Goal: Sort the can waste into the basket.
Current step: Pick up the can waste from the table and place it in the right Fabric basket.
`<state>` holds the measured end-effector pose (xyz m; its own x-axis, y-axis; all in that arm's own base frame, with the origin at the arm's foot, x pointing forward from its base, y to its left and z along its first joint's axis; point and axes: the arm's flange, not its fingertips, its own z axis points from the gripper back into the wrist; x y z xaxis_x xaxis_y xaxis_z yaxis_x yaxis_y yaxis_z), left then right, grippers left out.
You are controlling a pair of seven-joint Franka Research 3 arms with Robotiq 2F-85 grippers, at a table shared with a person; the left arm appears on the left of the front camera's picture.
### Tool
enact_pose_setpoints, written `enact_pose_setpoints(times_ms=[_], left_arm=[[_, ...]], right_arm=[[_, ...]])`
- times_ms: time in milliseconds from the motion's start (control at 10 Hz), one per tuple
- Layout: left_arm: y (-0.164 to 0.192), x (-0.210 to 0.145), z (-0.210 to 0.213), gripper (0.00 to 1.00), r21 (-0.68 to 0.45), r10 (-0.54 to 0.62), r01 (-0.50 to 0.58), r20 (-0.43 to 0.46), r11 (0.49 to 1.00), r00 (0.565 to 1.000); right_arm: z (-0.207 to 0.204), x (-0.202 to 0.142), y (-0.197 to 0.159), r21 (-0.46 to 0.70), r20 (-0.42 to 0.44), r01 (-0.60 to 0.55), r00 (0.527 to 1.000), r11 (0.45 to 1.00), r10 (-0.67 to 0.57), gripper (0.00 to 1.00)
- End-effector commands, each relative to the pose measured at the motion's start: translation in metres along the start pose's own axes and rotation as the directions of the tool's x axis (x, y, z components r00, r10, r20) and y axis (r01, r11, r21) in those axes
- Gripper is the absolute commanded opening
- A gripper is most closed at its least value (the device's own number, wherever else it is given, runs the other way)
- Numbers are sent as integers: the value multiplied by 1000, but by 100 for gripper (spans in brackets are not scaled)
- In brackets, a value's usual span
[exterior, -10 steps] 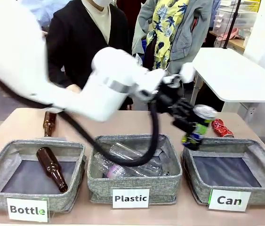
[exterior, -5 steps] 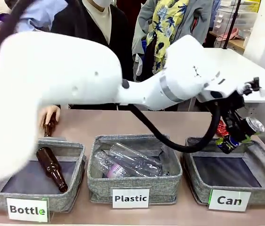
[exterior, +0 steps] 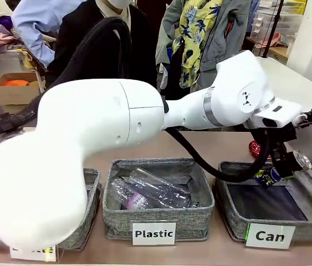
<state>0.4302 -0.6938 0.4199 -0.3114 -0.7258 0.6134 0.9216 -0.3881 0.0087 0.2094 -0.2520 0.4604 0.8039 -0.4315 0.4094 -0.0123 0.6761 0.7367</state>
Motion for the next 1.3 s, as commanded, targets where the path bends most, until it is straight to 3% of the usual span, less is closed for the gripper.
enact_pose_setpoints(times_ms=[0, 100, 200, 300, 1100, 1200], left_arm=[[29, 24, 5, 61, 12, 10, -10, -10, 1000, 1000], [27, 23, 5, 94, 7, 13, -13, -19, 1000, 1000], [28, 22, 7, 94, 3, 14, -14, -17, 1000, 1000], [28, 20, 10, 100, 1, 16, -16, -11, 1000, 1000], [22, 9, 31, 100, 27, 20, -20, 21, 999, 1000], [20, 0, 43, 100, 19, 64, -65, 28, 998, 998]], right_arm=[[0, 2, 2, -11, -4, -2, 1000, 1000, 2, 100], [0, 2, 2, -11, -4, -2, 1000, 1000, 2, 100], [0, 2, 2, -11, -4, -2, 1000, 1000, 2, 100], [0, 2, 2, -11, -4, -2, 1000, 1000, 2, 100], [0, 2, 2, -11, -4, -2, 1000, 1000, 2, 100], [0, 2, 2, -11, -4, -2, 1000, 1000, 2, 100]])
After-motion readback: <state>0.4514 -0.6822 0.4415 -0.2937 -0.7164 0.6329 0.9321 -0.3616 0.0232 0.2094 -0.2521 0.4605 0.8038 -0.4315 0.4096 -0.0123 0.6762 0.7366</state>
